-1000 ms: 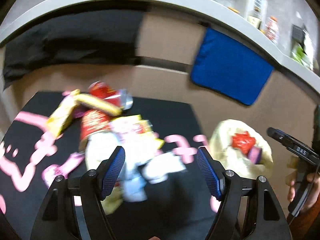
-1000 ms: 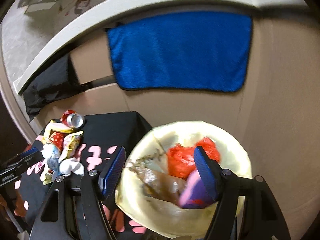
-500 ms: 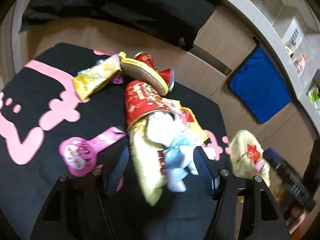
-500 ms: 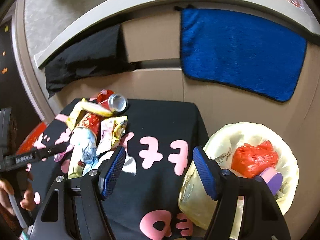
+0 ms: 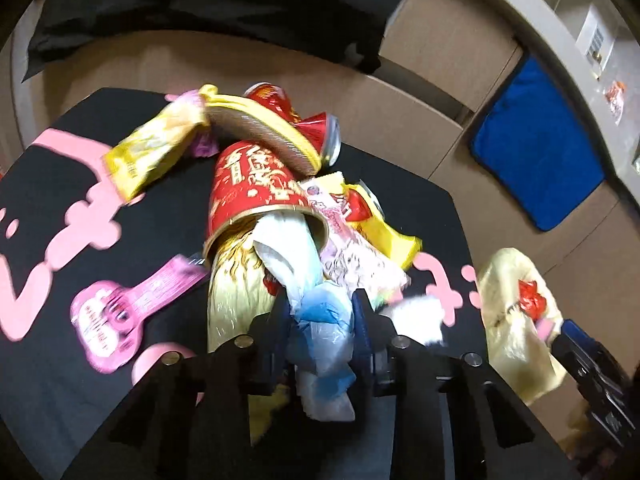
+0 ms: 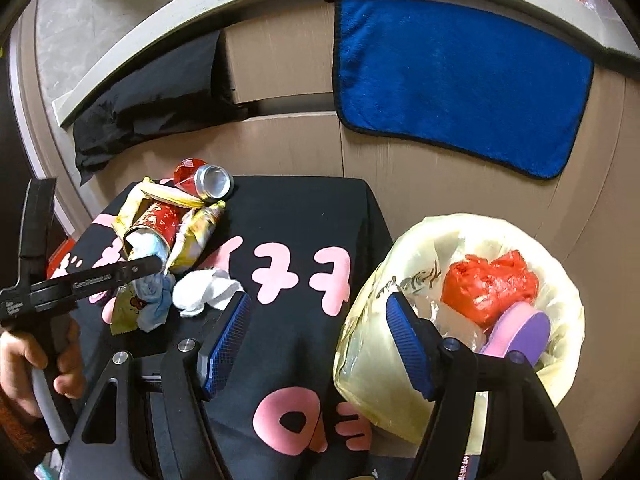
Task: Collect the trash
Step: 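Grasp the white-blue tissue with the left tool, then grasp the gold snack wrapper with the right tool while the left tool holds the tissue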
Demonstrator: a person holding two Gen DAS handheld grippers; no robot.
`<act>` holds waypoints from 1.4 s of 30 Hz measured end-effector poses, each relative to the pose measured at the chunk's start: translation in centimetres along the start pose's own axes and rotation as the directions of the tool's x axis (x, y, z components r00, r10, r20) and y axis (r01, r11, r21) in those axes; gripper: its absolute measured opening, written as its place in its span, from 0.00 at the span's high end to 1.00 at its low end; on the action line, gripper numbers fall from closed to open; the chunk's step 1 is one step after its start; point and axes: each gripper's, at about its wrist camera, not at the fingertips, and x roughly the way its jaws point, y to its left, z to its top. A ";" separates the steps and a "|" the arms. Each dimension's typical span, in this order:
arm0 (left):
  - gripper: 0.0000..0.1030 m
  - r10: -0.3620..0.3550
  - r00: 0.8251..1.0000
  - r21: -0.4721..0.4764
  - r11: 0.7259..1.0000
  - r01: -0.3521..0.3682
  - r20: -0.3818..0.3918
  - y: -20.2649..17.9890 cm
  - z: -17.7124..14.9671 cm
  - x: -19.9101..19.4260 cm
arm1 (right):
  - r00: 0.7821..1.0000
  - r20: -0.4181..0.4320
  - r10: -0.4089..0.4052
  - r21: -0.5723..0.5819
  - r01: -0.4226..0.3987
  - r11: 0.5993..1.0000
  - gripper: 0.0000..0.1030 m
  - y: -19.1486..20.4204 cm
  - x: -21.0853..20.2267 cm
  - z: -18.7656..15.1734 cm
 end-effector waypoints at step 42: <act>0.72 0.030 0.994 -0.180 0.984 -0.011 0.102 15.2 -3.6 -12.4 | 0.936 -0.296 0.191 -0.165 -0.247 0.955 0.90 17.1 9.0 -1.8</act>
